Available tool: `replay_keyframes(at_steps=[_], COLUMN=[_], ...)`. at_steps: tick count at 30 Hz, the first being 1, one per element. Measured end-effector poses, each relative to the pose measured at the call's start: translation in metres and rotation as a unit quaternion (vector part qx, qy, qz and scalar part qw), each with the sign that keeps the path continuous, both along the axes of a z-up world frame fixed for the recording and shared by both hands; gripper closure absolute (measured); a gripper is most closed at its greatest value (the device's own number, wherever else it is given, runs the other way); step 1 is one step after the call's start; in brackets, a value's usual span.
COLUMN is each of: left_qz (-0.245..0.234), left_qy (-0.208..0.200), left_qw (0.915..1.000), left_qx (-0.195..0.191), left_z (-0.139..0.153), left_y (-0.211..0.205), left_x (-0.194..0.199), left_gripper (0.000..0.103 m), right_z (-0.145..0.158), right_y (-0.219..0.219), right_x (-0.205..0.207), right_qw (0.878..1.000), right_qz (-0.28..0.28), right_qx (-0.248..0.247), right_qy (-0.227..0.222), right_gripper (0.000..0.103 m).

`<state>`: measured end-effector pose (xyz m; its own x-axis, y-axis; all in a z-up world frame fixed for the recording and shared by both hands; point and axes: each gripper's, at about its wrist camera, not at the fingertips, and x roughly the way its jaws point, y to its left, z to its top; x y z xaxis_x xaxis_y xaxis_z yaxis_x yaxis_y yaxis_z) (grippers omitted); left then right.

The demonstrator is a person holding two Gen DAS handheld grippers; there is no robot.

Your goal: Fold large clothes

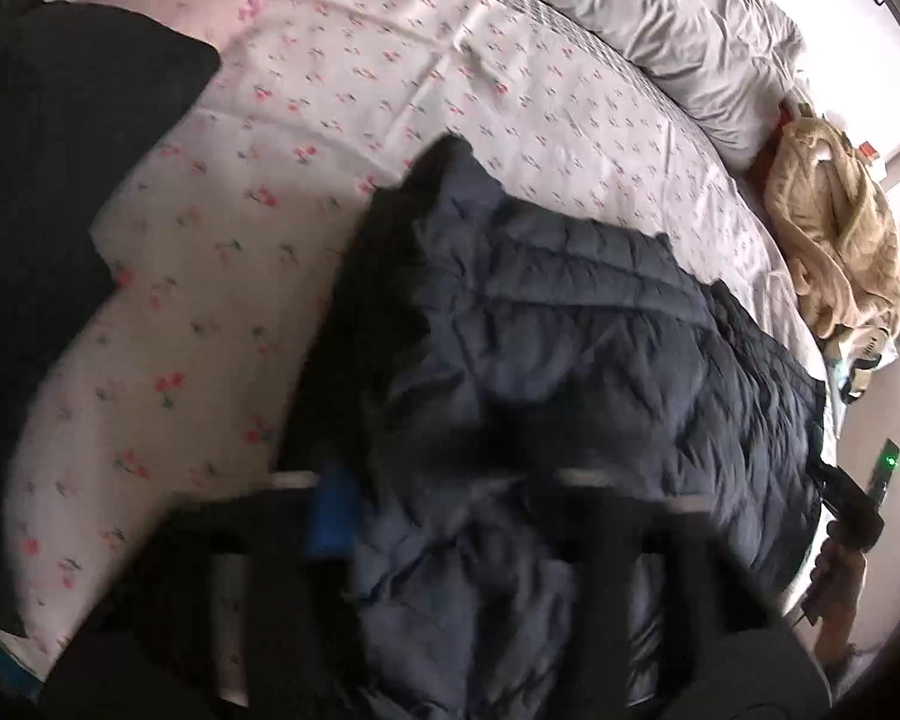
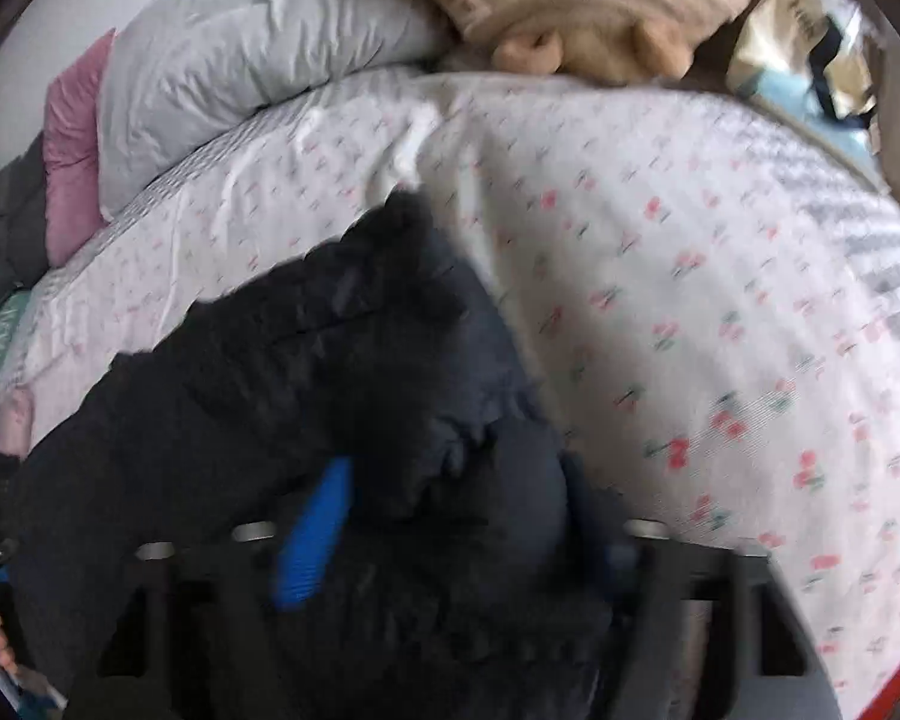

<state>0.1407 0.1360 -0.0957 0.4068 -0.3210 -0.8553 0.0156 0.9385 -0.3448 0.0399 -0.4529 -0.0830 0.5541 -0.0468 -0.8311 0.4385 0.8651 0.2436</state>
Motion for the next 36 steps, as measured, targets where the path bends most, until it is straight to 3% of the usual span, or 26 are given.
replay_keyframes(at_steps=[1, 2, 5, 8, 11, 13, 16, 18, 21, 23, 24, 28, 32, 34, 36], left_qz=[0.002, 0.003, 0.01, 0.03, 0.062, 0.072, 0.084, 0.106, 0.127, 0.124, 0.12, 0.059, 0.0, 0.007, 0.025], left_qy=[-0.018, -0.036, -0.118, -0.163, -0.164, -0.128, -0.084, -0.085, -0.119, -0.154, -0.167, -0.18, -0.149, -0.133, -0.129], left_qw=[0.9998, 0.9992, 0.9916, 0.9843, 0.9837, 0.9891, 0.9925, 0.9901, 0.9808, 0.9758, 0.9746, 0.98, 0.986, 0.9872, 0.9873], left_qx=[-0.008, -0.017, -0.05, -0.061, -0.036, 0.005, 0.025, 0.036, 0.089, 0.093, 0.089, 0.063, 0.076, 0.087, 0.09], left_z=[0.006, 0.014, 0.05, 0.062, 0.041, 0.009, -0.022, -0.012, 0.017, 0.035, 0.042, 0.045, 0.015, 0.0, -0.004], left_y=[-0.003, -0.004, -0.007, -0.008, -0.01, -0.013, -0.009, -0.007, -0.017, -0.032, -0.042, -0.104, -0.151, -0.146, -0.122], left_x=[-0.001, -0.001, -0.001, 0.01, 0.034, 0.051, 0.063, 0.062, 0.052, 0.038, 0.032, 0.02, 0.014, 0.015, 0.017], left_gripper=[0.094, 0.096, 0.097, 0.098, 0.098, 0.096, 0.089, 0.086, 0.058, 0.023, 0.02, 0.016, 0.016, 0.016, 0.016], right_z=[0.006, 0.014, 0.041, 0.054, 0.037, 0.015, -0.016, -0.014, 0.008, 0.029, 0.039, 0.051, 0.017, 0.002, -0.007], right_y=[0.001, 0.004, 0.005, 0.004, 0.006, 0.007, 0.007, 0.007, 0.015, 0.031, 0.044, 0.117, 0.19, 0.194, 0.171], right_x=[0.001, -0.002, -0.002, 0.004, 0.025, 0.039, 0.048, 0.044, 0.035, 0.029, 0.028, 0.041, 0.065, 0.067, 0.06], right_qw=[1.0, 0.999, 0.995, 0.988, 0.988, 0.991, 0.992, 0.991, 0.982, 0.976, 0.974, 0.976, 0.971, 0.965, 0.967], right_qz=[-0.001, -0.005, -0.009, -0.031, -0.05, -0.049, -0.044, -0.051, -0.085, -0.089, -0.083, 0.016, 0.144, 0.164, 0.146], right_qx=[0.011, 0.008, -0.004, -0.013, -0.057, -0.082, -0.113, -0.12, -0.164, -0.188, -0.194, -0.179, -0.174, -0.196, -0.204], right_qy=[-0.015, -0.033, -0.101, -0.15, -0.132, -0.09, -0.034, -0.031, -0.031, -0.064, -0.083, -0.124, -0.083, -0.061, -0.047], right_gripper=[0.085, 0.09, 0.093, 0.093, 0.093, 0.093, 0.081, 0.07, 0.051, 0.038, 0.029, 0.02, 0.02, 0.02, 0.02])
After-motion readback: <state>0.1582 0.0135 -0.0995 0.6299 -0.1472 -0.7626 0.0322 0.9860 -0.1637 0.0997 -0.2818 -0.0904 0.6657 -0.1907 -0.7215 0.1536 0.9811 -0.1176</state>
